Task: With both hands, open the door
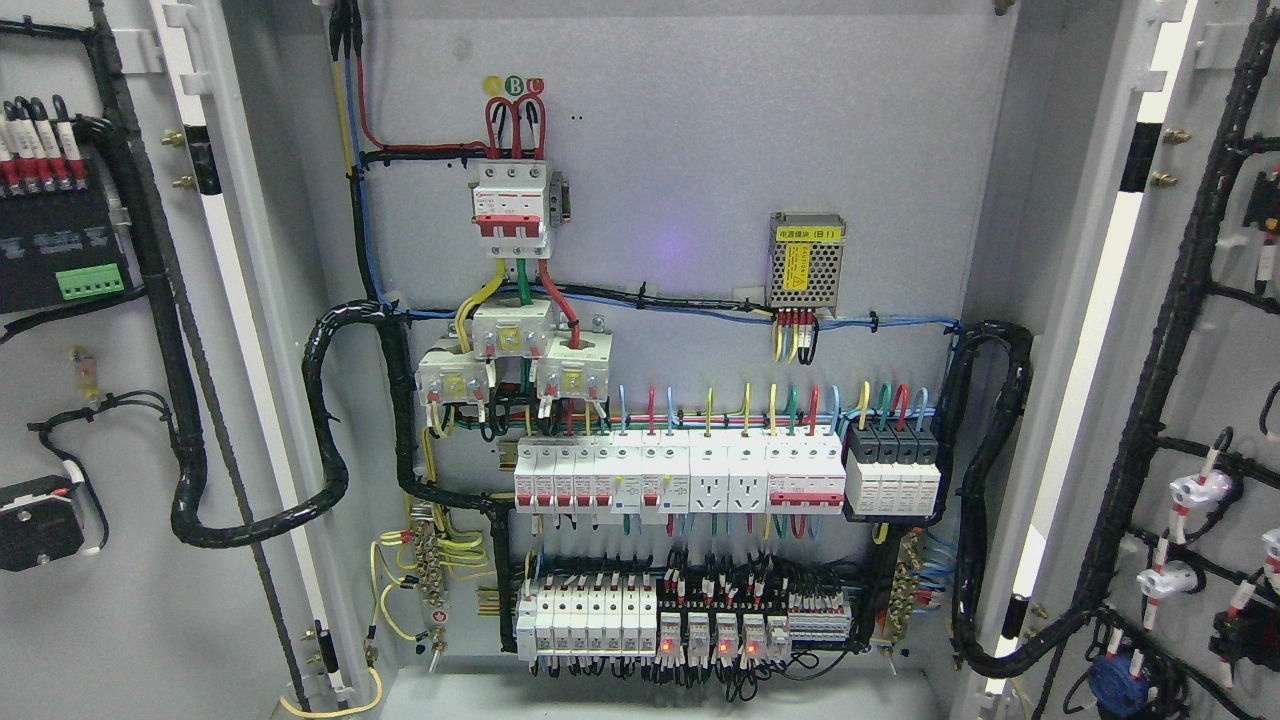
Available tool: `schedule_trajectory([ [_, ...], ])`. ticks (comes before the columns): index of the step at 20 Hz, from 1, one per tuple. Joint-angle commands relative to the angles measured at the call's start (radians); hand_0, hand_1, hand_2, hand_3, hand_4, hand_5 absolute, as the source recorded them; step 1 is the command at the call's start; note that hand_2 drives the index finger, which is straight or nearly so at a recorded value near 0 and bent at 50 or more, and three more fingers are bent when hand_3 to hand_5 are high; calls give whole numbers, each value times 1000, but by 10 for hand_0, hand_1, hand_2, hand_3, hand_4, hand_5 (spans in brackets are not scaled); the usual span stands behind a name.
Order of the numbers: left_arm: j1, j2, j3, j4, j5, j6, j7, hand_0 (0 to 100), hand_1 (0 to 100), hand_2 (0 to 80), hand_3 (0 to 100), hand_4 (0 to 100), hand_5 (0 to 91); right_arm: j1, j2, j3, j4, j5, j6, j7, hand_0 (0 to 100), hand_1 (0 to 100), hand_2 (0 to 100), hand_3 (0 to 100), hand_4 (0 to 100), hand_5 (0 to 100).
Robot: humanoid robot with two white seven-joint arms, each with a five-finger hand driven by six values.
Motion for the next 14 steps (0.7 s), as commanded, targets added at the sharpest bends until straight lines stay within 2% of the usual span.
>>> schedule_trajectory([
  [1,124,-45,-200,-255,1,-850,-1,0,0,0,0,0,0,24,22,44,-89,3,-7,10,0,0,0,0,0,0],
  [3,181,-69,-244,-358,-9,-850,-2,0,0,0,0,0,0,37,25,75,-120,6,-10,13,0,0,0,0,0,0],
  [5,224,-132,-264,-447,-73,-848,-6,0,0,0,0,0,0,38,22,122,-141,14,-12,16,0,0,0,0,0,0],
  [7,229,-219,-298,-499,-205,-850,-4,0,0,0,0,0,0,38,19,196,-140,17,-10,18,0,0,0,0,0,0],
  [9,224,-328,-376,-509,-345,-850,-7,0,0,0,0,0,0,35,11,272,-132,41,-10,18,0,0,0,0,0,0],
  [12,240,-543,-503,-457,-613,-850,-9,0,0,0,0,0,0,31,13,395,-106,179,-9,16,0,0,0,0,0,0],
  [14,241,-548,-534,-351,-742,-850,-6,0,0,0,0,0,0,32,22,492,-54,275,-9,15,0,0,0,0,0,0],
])
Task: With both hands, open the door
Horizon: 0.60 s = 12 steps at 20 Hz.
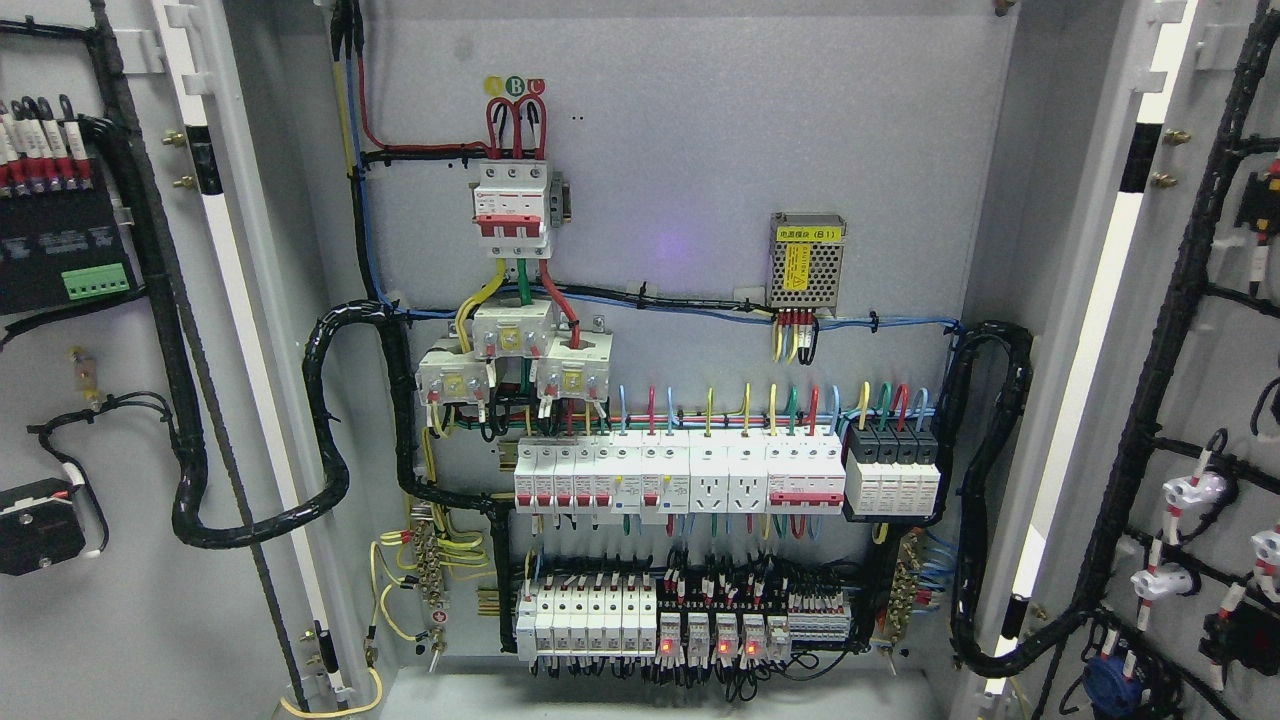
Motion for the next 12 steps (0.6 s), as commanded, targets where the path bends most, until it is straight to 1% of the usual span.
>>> schedule_trajectory([
  [1,34,-314,-264,47,-371,-850,3,0,0,0,0,0,0,6,13,342,78,211,2,-5,0,0,0,0,0,0],
  [2,31,-316,-264,150,-384,-851,3,0,0,0,0,0,0,10,17,381,145,248,0,-5,0,0,0,0,0,0],
  [3,28,-316,-255,272,-384,-855,1,0,0,0,0,0,0,16,37,404,222,272,0,-5,0,0,0,0,0,0],
  [4,20,-319,-245,397,-380,-856,1,0,0,0,0,0,0,25,60,412,291,279,0,-5,0,0,0,0,0,0],
  [5,-1,-320,-216,542,-378,-856,1,0,0,0,0,0,0,31,83,416,375,283,0,-5,0,0,0,0,0,0],
  [7,-47,-325,-154,833,-376,-852,1,0,0,0,0,0,0,30,116,429,574,300,0,-4,0,0,0,0,0,0],
  [9,-110,-330,-62,1152,-376,-841,1,0,0,0,0,0,0,13,149,439,838,309,2,-5,0,0,0,0,0,0],
  [10,-135,-330,-16,1271,-376,-829,3,0,0,0,0,0,0,-6,174,439,956,311,2,-5,0,0,0,0,0,0],
  [11,-161,-330,29,1388,-376,-798,3,0,0,0,0,0,0,-35,204,438,1100,311,3,-5,0,0,0,0,0,0],
  [12,-185,-330,58,1466,-376,-743,6,0,0,0,0,0,0,-65,224,433,1246,313,3,-7,0,0,0,0,0,0],
])
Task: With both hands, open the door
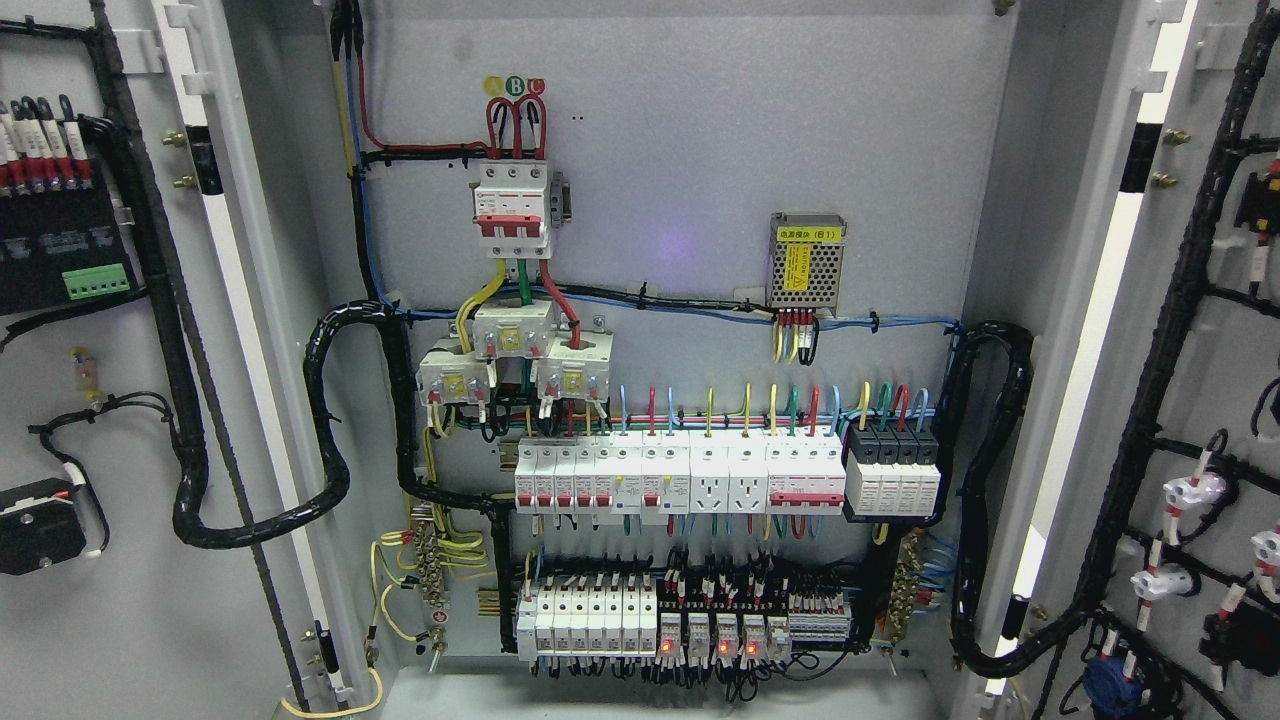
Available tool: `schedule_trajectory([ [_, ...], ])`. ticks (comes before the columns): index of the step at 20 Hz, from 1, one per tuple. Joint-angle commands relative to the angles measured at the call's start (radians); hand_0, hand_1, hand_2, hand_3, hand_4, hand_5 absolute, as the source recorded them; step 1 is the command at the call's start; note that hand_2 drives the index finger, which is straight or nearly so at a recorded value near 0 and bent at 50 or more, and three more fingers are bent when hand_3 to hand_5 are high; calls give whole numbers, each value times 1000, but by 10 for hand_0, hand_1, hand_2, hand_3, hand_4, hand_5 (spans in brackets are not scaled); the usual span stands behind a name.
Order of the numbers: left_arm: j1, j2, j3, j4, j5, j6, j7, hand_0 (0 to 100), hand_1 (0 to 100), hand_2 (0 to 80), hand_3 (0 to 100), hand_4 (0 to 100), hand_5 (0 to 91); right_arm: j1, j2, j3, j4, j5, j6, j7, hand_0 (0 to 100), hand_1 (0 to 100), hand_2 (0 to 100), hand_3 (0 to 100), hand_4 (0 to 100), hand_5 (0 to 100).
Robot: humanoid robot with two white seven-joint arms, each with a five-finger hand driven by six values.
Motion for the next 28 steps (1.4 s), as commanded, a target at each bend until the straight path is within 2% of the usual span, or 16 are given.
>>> schedule_trajectory([
  [1,-121,-124,151,967,-42,-651,6,0,0,0,0,0,0,-106,154,157,956,51,6,-4,0,0,0,0,0,0],
  [3,-143,-122,156,1032,-43,-367,6,0,0,0,0,0,0,-195,174,162,1228,95,8,-6,0,0,0,0,0,0],
  [5,-152,-122,157,1032,-42,-14,4,0,0,0,0,0,0,-267,183,160,1457,221,15,-9,0,0,0,0,0,0],
  [7,-170,-122,159,1026,-42,327,-5,0,0,0,0,0,0,-287,205,151,1551,321,67,-28,0,0,0,0,0,0],
  [8,-171,-122,159,1023,-36,470,-6,0,0,0,0,0,0,-287,205,152,1556,341,131,-70,0,0,0,0,0,0],
  [9,-171,-122,159,1023,-31,571,-6,0,0,0,0,0,0,-287,205,157,1557,350,223,-132,0,0,0,0,0,0],
  [10,-171,-131,159,1027,-31,633,-5,0,0,0,0,0,0,-287,205,158,1548,361,327,-200,0,0,0,0,0,0],
  [11,-171,-150,162,1033,-29,668,-5,0,0,0,0,0,0,-289,206,160,1545,375,415,-243,0,0,0,0,0,0],
  [12,-171,-159,163,1038,-28,699,-5,0,0,0,0,0,0,-292,206,160,1545,393,478,-260,0,0,0,0,0,0],
  [14,-169,-165,185,1040,9,791,-5,0,0,0,0,0,0,-308,208,157,1545,440,579,-268,0,0,0,0,0,0],
  [16,-168,-179,199,1032,24,850,-5,0,0,0,0,0,0,-321,224,157,1545,494,676,-271,0,0,0,0,0,0],
  [22,-166,-181,187,1033,18,850,1,0,0,0,0,0,0,-347,232,148,1528,497,689,-271,0,0,0,0,0,0],
  [25,-166,-179,190,1033,30,844,-3,0,0,0,0,0,0,-365,232,125,1524,499,693,-271,0,0,0,0,0,0],
  [28,-164,-176,159,1033,69,795,4,0,0,0,0,0,0,-365,234,123,1521,499,693,-271,0,0,0,0,0,0],
])
